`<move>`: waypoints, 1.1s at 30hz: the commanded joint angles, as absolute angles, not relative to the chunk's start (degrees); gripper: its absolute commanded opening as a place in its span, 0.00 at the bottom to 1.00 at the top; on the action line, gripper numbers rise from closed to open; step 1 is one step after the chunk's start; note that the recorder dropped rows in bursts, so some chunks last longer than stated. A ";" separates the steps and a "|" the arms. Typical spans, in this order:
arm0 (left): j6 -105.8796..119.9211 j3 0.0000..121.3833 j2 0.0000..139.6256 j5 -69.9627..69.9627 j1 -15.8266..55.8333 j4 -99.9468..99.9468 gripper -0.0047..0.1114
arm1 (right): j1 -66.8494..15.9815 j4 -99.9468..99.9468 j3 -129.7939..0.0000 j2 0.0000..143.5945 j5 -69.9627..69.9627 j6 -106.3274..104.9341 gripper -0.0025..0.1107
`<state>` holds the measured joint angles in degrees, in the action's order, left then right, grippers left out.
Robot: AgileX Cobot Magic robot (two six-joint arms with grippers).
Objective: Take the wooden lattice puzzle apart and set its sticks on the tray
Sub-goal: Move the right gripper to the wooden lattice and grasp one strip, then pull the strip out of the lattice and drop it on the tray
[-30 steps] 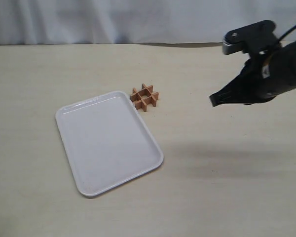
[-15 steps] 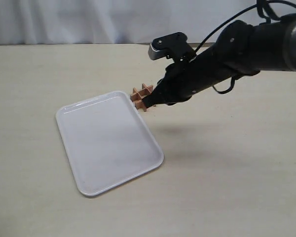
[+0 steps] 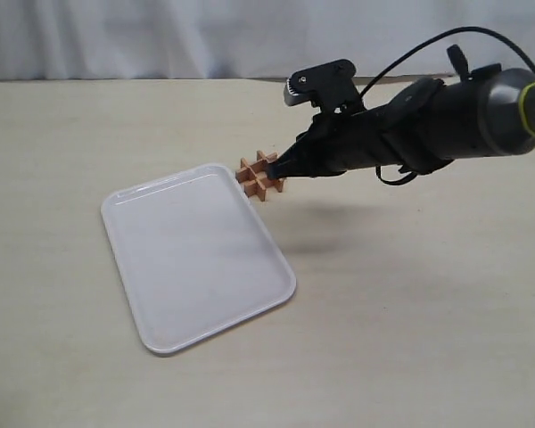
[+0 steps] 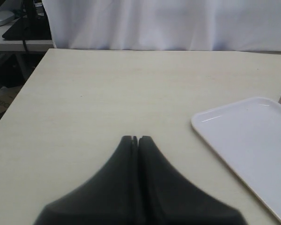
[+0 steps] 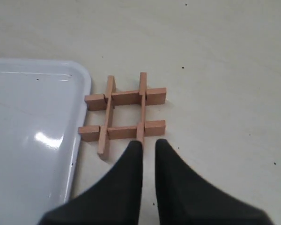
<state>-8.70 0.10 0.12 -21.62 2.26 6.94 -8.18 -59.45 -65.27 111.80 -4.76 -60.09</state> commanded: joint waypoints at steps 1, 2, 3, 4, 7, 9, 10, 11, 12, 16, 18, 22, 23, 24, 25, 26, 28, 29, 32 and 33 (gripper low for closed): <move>-8.68 0.00 0.00 -20.64 2.74 6.94 0.04 | -7.89 -59.45 -65.29 116.00 -1.93 -59.58 0.33; -8.68 0.00 0.00 -20.64 2.74 6.94 0.04 | -7.89 -59.06 -65.81 116.91 -1.93 -59.77 0.38; -8.68 0.00 0.00 -20.64 2.74 6.94 0.04 | -7.89 -58.68 -66.12 117.82 -1.93 -59.90 0.41; -8.68 0.00 0.00 -20.64 2.74 6.94 0.04 | -8.03 -58.68 -66.68 118.67 -1.78 -59.90 0.42; -8.68 0.00 0.00 -20.64 2.74 6.94 0.04 | -8.78 -58.68 -68.12 121.20 -1.88 -61.10 0.39; -8.68 0.00 0.00 -20.64 2.74 6.94 0.04 | -9.01 -58.68 -68.38 121.23 -3.02 -61.67 0.39; -8.68 0.00 0.00 -20.64 2.74 6.94 0.04 | -9.40 -58.68 -68.65 121.23 -3.30 -61.76 0.39; -8.68 0.00 0.00 -20.64 2.74 6.94 0.04 | -9.43 -58.68 -68.65 121.23 -3.03 -62.25 0.39; -8.68 0.00 0.00 -20.64 2.74 6.94 0.04 | -9.53 -58.68 -69.09 121.23 -2.92 -62.26 0.39; -8.68 0.00 0.00 -20.64 2.74 6.94 0.04 | -9.53 -58.68 -69.29 121.85 0.50 -62.14 0.39; -8.68 0.00 0.00 -20.64 2.74 6.94 0.04 | -9.66 -58.68 -69.29 121.90 0.62 -62.14 0.37; -8.68 0.00 0.00 -20.64 2.74 6.94 0.04 | -10.82 -58.68 -69.75 121.90 0.80 -62.28 0.36; -8.68 0.00 0.00 -20.64 2.74 6.94 0.04 | -11.23 -58.68 -70.05 121.90 0.00 -62.28 0.36; -8.68 0.00 0.00 -20.64 2.74 6.94 0.04 | -11.37 -58.68 -70.30 121.90 0.00 -62.28 0.36; -8.68 0.00 0.00 -20.64 2.74 6.94 0.04 | -11.51 -58.68 -70.47 121.90 0.00 -62.40 0.36; -8.68 0.00 0.00 -20.64 2.74 6.94 0.04 | -11.63 -58.68 -70.55 121.98 0.00 -62.40 0.36; -8.68 0.00 0.00 -20.64 2.74 6.94 0.04 | -11.64 -58.68 -70.55 122.29 0.33 -62.40 0.36; -8.68 0.00 0.00 -20.64 2.74 6.94 0.04 | -11.64 -58.68 -70.55 122.42 0.49 -62.40 0.36; -8.68 0.00 0.00 -20.64 2.74 6.94 0.04 | -11.64 -58.68 -70.55 123.10 2.06 -62.40 0.36; -8.68 0.00 0.00 -20.64 2.74 6.94 0.04 | -11.64 -58.68 -70.55 123.32 2.79 -62.40 0.36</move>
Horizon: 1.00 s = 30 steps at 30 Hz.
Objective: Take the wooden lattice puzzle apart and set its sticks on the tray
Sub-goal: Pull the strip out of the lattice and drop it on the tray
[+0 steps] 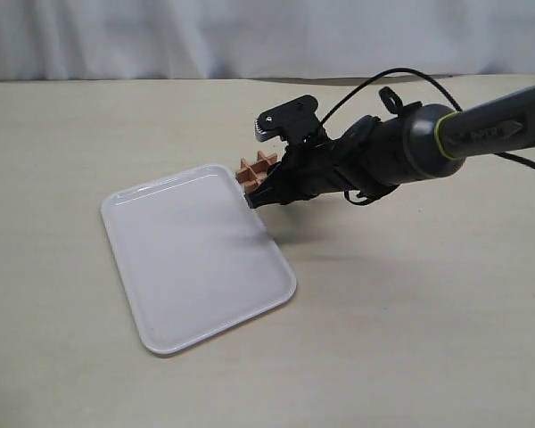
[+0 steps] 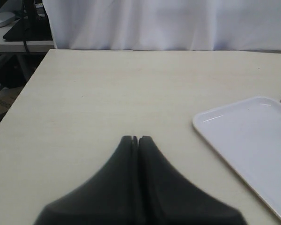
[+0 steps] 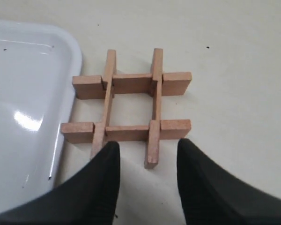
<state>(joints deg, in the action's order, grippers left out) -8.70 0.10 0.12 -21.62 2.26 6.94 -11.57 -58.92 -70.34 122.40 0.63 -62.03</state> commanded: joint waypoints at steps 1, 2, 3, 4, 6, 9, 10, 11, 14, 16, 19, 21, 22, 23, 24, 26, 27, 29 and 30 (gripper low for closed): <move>-8.68 0.00 0.00 -20.64 2.74 6.94 0.04 | -11.64 -58.68 -70.55 123.62 3.41 -62.40 0.36; -8.68 0.00 0.00 -20.64 2.74 6.94 0.04 | -11.64 -58.68 -70.55 124.04 3.97 -62.40 0.36; -8.68 0.00 0.00 -20.64 2.74 6.94 0.04 | -11.64 -58.68 -70.55 124.14 4.64 -62.40 0.36; -8.68 0.00 0.00 -20.64 2.74 6.94 0.04 | -11.64 -58.68 -70.55 124.41 4.92 -62.40 0.36; -8.68 0.00 0.00 -20.64 2.74 6.94 0.04 | -11.64 -58.68 -70.55 124.41 4.92 -62.40 0.36; -8.68 0.00 0.00 -20.64 2.74 6.94 0.04 | -11.87 -58.68 -70.60 124.52 4.92 -62.29 0.36; -8.68 0.00 0.00 -20.64 2.74 6.94 0.04 | -12.09 -58.68 -70.70 124.50 4.92 -62.29 0.36; -8.68 0.00 0.00 -20.64 2.74 6.94 0.04 | -12.10 -58.68 -70.97 124.64 4.92 -62.29 0.36; -8.68 0.00 0.00 -20.64 2.74 6.94 0.04 | -12.10 -58.68 -71.76 125.31 4.08 -62.15 0.36; -8.68 0.00 0.00 -20.64 2.74 6.94 0.04 | -12.10 -58.68 -71.85 125.73 4.33 -62.15 0.36; -8.68 0.00 0.00 -20.64 2.74 6.94 0.04 | -12.10 -58.68 -71.91 125.87 4.34 -62.15 0.32; -8.68 0.00 0.00 -20.64 2.74 6.94 0.04 | -12.10 -58.68 -71.91 125.87 4.09 -62.15 0.22; -8.68 0.00 0.00 -20.64 2.74 6.94 0.04 | -12.10 -58.68 -71.91 125.87 3.99 -62.15 0.17; -8.68 0.00 0.00 -20.64 2.74 6.94 0.04 | -12.10 -58.68 -71.91 125.87 3.50 -62.15 0.11; -8.68 0.00 0.00 -20.64 2.74 6.94 0.04 | -12.10 -58.68 -71.91 125.87 3.03 -62.15 0.06; -8.68 0.00 0.00 -20.64 2.74 6.94 0.04 | -12.10 -58.68 -71.91 125.87 2.90 -62.15 0.06; -8.68 0.00 0.00 -20.64 2.74 6.94 0.04 | -12.10 -58.68 -71.91 125.76 2.67 -62.15 0.06; -8.68 0.00 0.00 -20.64 2.74 6.94 0.04 | -12.10 -58.68 -71.91 125.04 1.41 -62.15 0.06; -8.68 0.00 0.00 -20.64 2.74 6.94 0.04 | -12.10 -58.68 -71.91 124.30 0.00 -62.15 0.06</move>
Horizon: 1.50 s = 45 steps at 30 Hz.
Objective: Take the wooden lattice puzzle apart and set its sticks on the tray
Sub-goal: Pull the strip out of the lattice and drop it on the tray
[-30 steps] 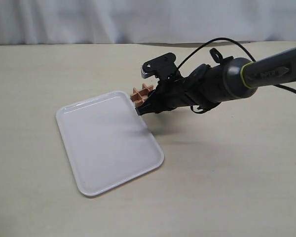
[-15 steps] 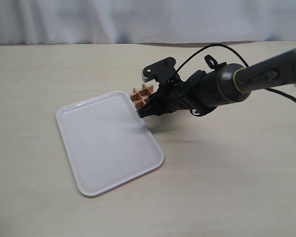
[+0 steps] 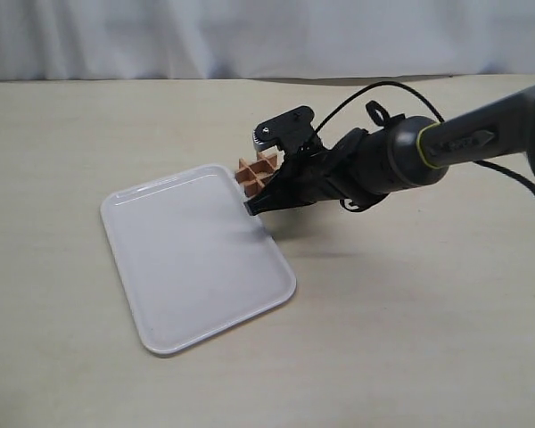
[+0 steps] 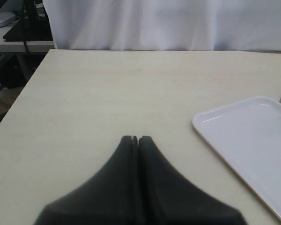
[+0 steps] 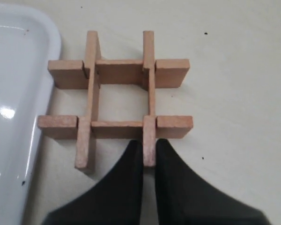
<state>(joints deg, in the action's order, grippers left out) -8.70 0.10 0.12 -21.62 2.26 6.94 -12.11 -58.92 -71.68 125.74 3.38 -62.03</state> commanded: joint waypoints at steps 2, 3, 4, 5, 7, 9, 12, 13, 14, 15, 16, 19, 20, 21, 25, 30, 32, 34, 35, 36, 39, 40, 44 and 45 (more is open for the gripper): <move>-8.68 0.00 0.00 -20.64 2.74 6.94 0.04 | -11.98 -58.68 -71.75 122.85 -1.25 -62.15 0.06; -8.68 0.00 0.00 -20.64 2.74 6.94 0.04 | -11.98 -58.68 -71.60 121.97 -1.65 -62.26 0.06; -8.68 0.00 0.00 -20.64 2.74 6.94 0.04 | -11.98 -58.68 -71.34 121.19 -2.00 -62.26 0.06; -8.68 0.00 0.00 -20.64 2.74 6.94 0.04 | -11.98 -58.68 -70.98 120.23 -2.00 -62.26 0.06; -8.68 0.00 0.00 -20.64 2.74 6.94 0.04 | -11.98 -58.68 -70.16 118.37 -1.74 -63.30 0.06; -8.68 0.00 0.00 -20.64 2.74 6.94 0.04 | -11.98 -58.68 -69.20 116.49 -1.43 -64.00 0.06; -8.68 0.00 0.00 -20.64 2.74 6.94 0.04 | -11.98 -58.68 -68.38 113.72 -2.31 -64.01 0.06; -8.68 0.00 0.00 -20.64 2.74 6.94 0.04 | -11.98 -58.68 -68.39 112.88 -3.09 -64.01 0.06; -8.68 0.00 0.00 -20.64 2.74 6.94 0.04 | -11.98 -58.68 -68.28 111.86 -4.77 -64.36 0.06; -8.68 0.00 0.00 -20.64 2.74 6.94 0.04 | -12.13 -58.68 -68.28 110.89 -6.86 -64.86 0.06; -8.68 0.00 0.00 -20.64 2.74 6.94 0.04 | -12.14 -58.68 -68.28 109.97 -8.54 -65.15 0.06; -8.68 0.00 0.00 -20.64 2.74 6.94 0.04 | -13.36 -58.68 -68.38 107.96 -13.52 -66.14 0.06; -8.68 0.00 0.00 -20.64 2.74 6.94 0.04 | -13.94 -58.68 -68.49 107.80 -14.76 -66.84 0.06; -8.68 0.00 0.00 -20.64 2.74 6.94 0.04 | -14.69 -58.68 -68.72 107.65 -16.16 -67.36 0.06; -8.68 0.00 0.00 -20.64 2.74 6.94 0.04 | -19.14 -59.60 -69.39 108.37 -17.16 -73.06 0.06; -8.68 0.00 0.00 -20.64 2.74 6.94 0.04 | -23.77 -68.39 -70.15 111.67 -16.48 -80.79 0.06; -8.68 0.00 0.00 -20.64 2.74 6.94 0.04 | -25.37 -69.84 -71.16 113.12 -16.88 -80.79 0.06; -8.68 0.00 0.00 -20.64 2.74 6.94 0.04 | -27.19 -70.04 -71.75 114.68 -16.88 -80.29 0.06; -8.68 0.00 0.00 -20.64 2.74 6.94 0.04 | -27.79 -70.04 -71.97 115.35 -16.63 -80.29 0.06; -8.68 0.00 0.00 -20.64 2.74 6.94 0.04 | -29.28 -70.04 -71.97 117.06 -12.94 -80.29 0.06; -8.68 0.00 0.00 -20.64 2.74 6.94 0.04 | -30.88 -70.04 -71.97 119.62 -2.87 -80.29 0.06; -8.68 0.00 0.00 -20.64 2.74 6.94 0.04 | -31.49 -70.04 -71.97 121.01 0.54 -80.29 0.06; -8.68 0.00 0.00 -20.64 2.74 6.94 0.04 | -31.49 -70.04 -72.60 122.60 1.59 -80.12 0.21; -8.68 0.00 0.00 -20.64 2.74 6.94 0.04 | -31.49 -70.04 -72.70 122.46 1.07 -80.12 0.27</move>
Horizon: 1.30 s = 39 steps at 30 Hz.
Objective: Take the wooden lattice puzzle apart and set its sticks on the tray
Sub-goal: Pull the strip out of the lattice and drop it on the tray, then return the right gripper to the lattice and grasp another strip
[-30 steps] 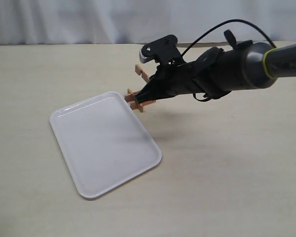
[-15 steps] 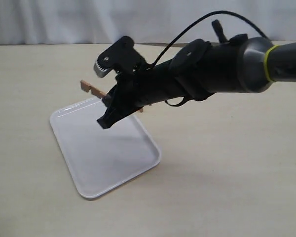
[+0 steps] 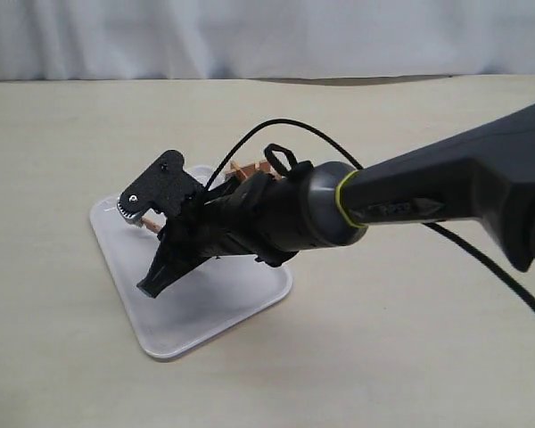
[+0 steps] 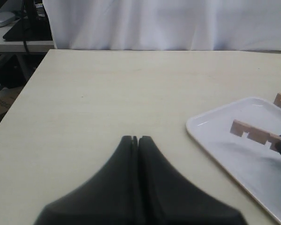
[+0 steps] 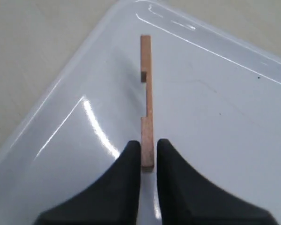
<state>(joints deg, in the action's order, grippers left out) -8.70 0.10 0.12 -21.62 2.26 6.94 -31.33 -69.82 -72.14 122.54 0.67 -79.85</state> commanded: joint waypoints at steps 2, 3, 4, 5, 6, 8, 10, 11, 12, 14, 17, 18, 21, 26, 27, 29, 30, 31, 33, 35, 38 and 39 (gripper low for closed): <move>-8.68 0.00 0.00 -20.64 2.74 6.94 0.04 | -31.49 -70.04 -73.14 122.22 0.00 -80.12 0.49; -8.68 0.00 0.00 -20.64 2.74 6.94 0.04 | -31.49 -69.77 -73.26 121.77 0.00 -80.23 0.62; -8.68 0.00 0.00 -20.64 2.74 6.94 0.04 | -31.49 -69.24 -73.26 120.78 0.00 -80.96 0.69; -8.68 0.00 0.00 -20.64 2.74 6.94 0.04 | -31.49 -69.09 -73.12 119.86 0.00 -81.49 0.71; -8.68 0.00 0.00 -20.64 2.74 6.94 0.04 | -31.38 -69.09 -72.24 117.55 0.38 -81.59 0.71; -8.68 0.00 0.00 -20.64 2.74 6.94 0.04 | -31.15 -69.09 -69.58 113.04 4.90 -81.59 0.70; -8.68 0.00 0.00 -20.64 2.74 6.94 0.04 | -31.15 -69.19 -65.70 108.85 16.18 -81.83 0.65; -8.68 0.00 0.00 -20.64 2.74 6.94 0.04 | -31.15 -69.19 -64.43 108.15 19.53 -81.83 0.62; -8.68 0.00 0.00 -20.64 2.74 6.94 0.04 | -30.42 -69.19 -63.52 107.44 22.53 -81.83 0.57; -8.68 0.00 0.00 -20.64 2.74 6.94 0.04 | -28.17 -70.88 -63.13 107.28 21.85 -82.25 0.52; -8.68 0.00 0.00 -20.64 2.74 6.94 0.04 | -22.37 -72.75 -63.47 107.39 10.10 -82.89 0.52; -8.68 0.00 0.00 -20.64 2.74 6.94 0.04 | -19.37 -73.18 -63.74 107.50 4.99 -82.52 0.52; -8.68 0.00 0.00 -20.64 2.74 6.94 0.04 | -12.44 -72.90 -64.77 108.19 -9.89 -79.16 0.52; -8.68 0.00 0.00 -20.64 2.74 6.94 0.04 | -7.20 -64.72 -65.92 110.63 -14.76 -69.91 0.52; -8.68 0.00 0.00 -20.64 2.74 6.94 0.04 | -7.20 -60.18 -65.92 111.12 -13.42 -66.83 0.52; -8.68 0.00 0.00 -20.64 2.74 6.94 0.04 | -8.25 -51.10 -65.92 111.66 -11.02 -61.32 0.52; -8.68 0.00 0.00 -20.64 2.74 6.94 0.04 | -9.06 -46.87 -65.92 111.66 -9.35 -58.02 0.52; -8.68 0.00 0.00 -20.64 2.74 6.94 0.04 | -9.73 -43.69 -65.92 111.66 -7.41 -54.95 0.52; -8.68 0.00 0.00 -20.64 2.74 6.94 0.04 | -10.96 -37.27 -65.92 111.55 -3.58 -49.64 0.52; -8.68 0.00 0.00 -20.64 2.74 6.94 0.04 | -11.48 -35.30 -65.92 111.55 -0.84 -47.38 0.51; -8.68 0.00 0.00 -20.64 2.74 6.94 0.04 | -11.21 -35.18 -65.55 111.55 1.68 -47.27 0.49; -8.68 0.00 0.00 -20.64 2.74 6.94 0.04 | -11.11 -35.18 -65.24 111.55 2.44 -47.27 0.48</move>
<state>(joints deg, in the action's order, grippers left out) -8.70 0.10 0.12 -21.62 2.26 6.94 -11.45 -36.54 -65.86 111.74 -0.67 -48.70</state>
